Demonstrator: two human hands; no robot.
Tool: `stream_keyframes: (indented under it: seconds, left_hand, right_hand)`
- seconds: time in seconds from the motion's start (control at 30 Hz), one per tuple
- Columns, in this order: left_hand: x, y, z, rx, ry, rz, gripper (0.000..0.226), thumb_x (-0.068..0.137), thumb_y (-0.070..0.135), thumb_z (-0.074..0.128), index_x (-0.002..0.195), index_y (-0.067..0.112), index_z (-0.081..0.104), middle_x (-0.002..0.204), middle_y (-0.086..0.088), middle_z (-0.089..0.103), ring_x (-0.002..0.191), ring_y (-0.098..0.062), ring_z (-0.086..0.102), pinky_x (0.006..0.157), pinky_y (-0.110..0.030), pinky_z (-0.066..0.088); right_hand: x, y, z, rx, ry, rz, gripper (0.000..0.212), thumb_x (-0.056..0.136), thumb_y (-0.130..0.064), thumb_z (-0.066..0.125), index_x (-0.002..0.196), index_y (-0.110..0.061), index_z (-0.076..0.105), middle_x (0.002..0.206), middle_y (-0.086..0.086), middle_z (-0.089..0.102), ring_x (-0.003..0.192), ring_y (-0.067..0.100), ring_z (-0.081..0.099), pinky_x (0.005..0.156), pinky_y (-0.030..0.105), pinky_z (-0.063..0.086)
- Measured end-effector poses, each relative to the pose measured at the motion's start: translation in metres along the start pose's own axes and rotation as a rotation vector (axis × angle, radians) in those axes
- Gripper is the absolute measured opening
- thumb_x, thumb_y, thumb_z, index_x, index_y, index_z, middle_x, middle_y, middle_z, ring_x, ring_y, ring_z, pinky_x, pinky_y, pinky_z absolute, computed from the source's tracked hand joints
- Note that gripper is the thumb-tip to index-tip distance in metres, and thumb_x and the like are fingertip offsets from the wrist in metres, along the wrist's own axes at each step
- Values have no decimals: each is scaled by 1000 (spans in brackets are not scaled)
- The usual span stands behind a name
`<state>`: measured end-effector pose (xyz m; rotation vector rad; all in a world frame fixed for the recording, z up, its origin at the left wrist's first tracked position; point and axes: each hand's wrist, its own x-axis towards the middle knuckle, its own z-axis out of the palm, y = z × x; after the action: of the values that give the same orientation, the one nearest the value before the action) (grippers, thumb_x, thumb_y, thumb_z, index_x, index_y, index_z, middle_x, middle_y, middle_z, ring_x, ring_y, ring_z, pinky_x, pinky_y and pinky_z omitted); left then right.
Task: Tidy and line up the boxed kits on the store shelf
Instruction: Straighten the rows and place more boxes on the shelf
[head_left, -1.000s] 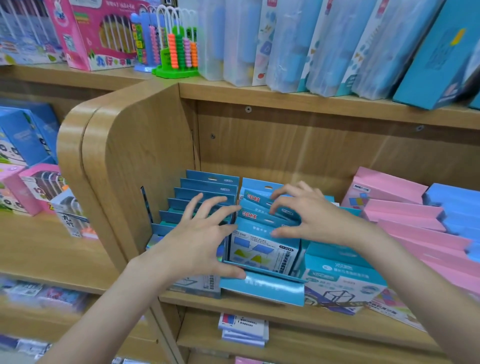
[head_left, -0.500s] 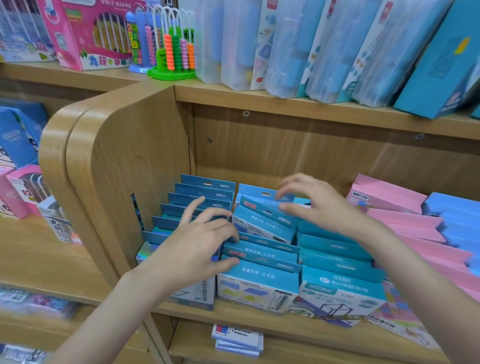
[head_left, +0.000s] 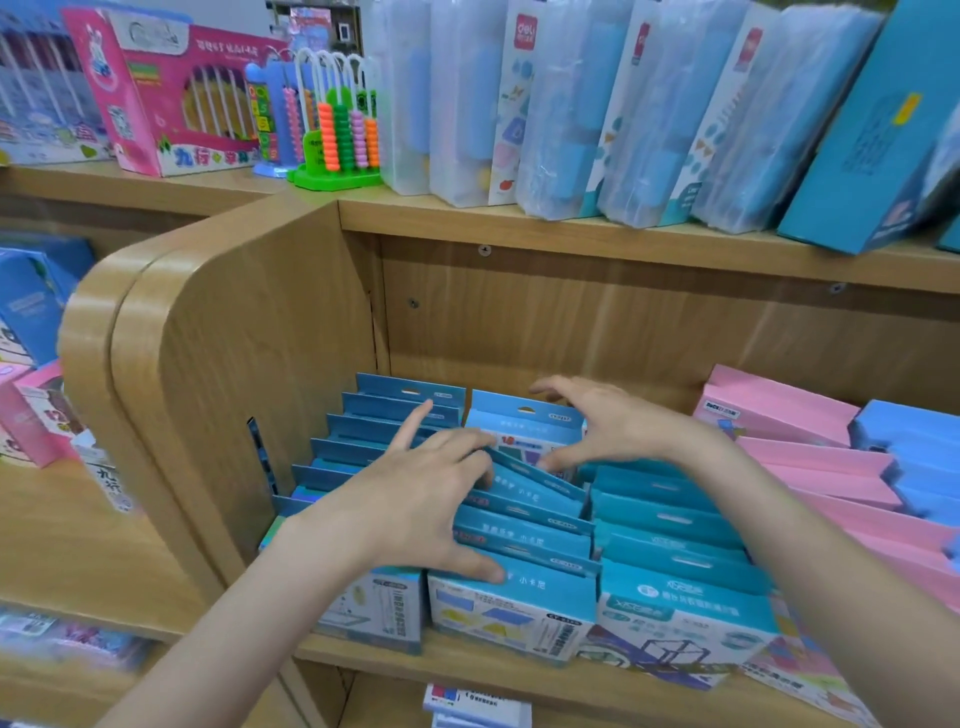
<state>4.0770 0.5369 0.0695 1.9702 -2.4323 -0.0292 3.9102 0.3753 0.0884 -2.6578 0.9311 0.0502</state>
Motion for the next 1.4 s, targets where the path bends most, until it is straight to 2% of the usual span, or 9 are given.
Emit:
stream_keyframes:
  seconds: [0.1, 0.23, 0.33, 0.5, 0.77, 0.87, 1.03, 1.2, 1.4]
  left_hand:
    - [-3, 0, 1, 26, 35, 8, 94, 64, 82, 36, 140, 27, 29, 149, 14, 14, 138, -1, 5, 108, -40, -26]
    - [-6, -1, 6, 1, 150, 31, 100, 64, 89, 29, 141, 25, 33, 147, 14, 25, 136, -1, 15, 109, -38, -21]
    - [-5, -2, 6, -32, 187, 31, 92, 69, 84, 27, 138, 23, 40, 147, 11, 31, 136, -4, 20, 111, -36, -17]
    - [-3, -1, 6, -54, 138, 14, 84, 73, 78, 34, 141, 28, 32, 151, 13, 17, 139, -2, 7, 113, -34, -16]
    - [-7, -4, 3, -28, 109, 28, 84, 71, 79, 30, 141, 33, 29, 155, 13, 6, 140, -1, 0, 111, -33, -20]
    - [-15, -12, 5, -65, 205, 50, 83, 72, 81, 29, 137, 31, 39, 152, 12, 20, 139, -3, 11, 113, -38, -13]
    - [-28, -24, 13, -99, 439, 55, 55, 86, 69, 29, 105, 30, 62, 122, 11, 58, 116, -4, 46, 108, -51, 25]
    - [-37, -15, 21, -219, 644, 7, 35, 90, 48, 37, 97, 26, 64, 109, 13, 63, 105, 2, 49, 107, -36, 19]
    - [-34, 5, 11, -413, 771, -33, 31, 89, 35, 42, 116, 25, 54, 119, 19, 51, 115, 0, 44, 99, -31, 36]
  right_hand:
    - [0, 1, -1, 18, 66, 10, 60, 76, -44, 70, 127, -21, 48, 127, 0, 54, 116, 18, 48, 94, 27, 36]
    - [6, -1, 6, 22, 238, 27, 20, 89, -9, 54, 105, -11, 64, 106, 8, 67, 102, 24, 59, 85, 28, 41]
    - [8, 0, 11, -8, 330, 74, 19, 92, -9, 48, 102, -13, 63, 107, 8, 67, 104, 27, 56, 88, 36, 43]
    - [4, 4, -2, 107, 569, 79, 15, 93, -12, 44, 95, -18, 58, 96, 8, 66, 92, 28, 58, 80, 40, 46]
    - [-18, -2, -22, 65, 785, 19, 14, 94, -12, 45, 100, -11, 58, 93, 2, 63, 80, 16, 51, 69, 28, 34]
    - [-25, -4, -25, 72, 850, 6, 14, 94, -14, 45, 99, -11, 57, 92, 0, 63, 77, 12, 50, 68, 26, 32]
    - [-31, -2, -27, 111, 986, -20, 13, 92, -9, 48, 98, -8, 60, 92, 4, 66, 79, 19, 55, 69, 29, 36]
    - [-41, -3, -22, 162, 1142, -25, 13, 91, -7, 50, 98, -6, 61, 88, 3, 64, 75, 12, 54, 66, 26, 38]
    - [-86, -12, -32, 220, 1339, -2, 15, 92, -7, 48, 98, -2, 60, 83, -2, 57, 73, 0, 45, 61, 5, 34]
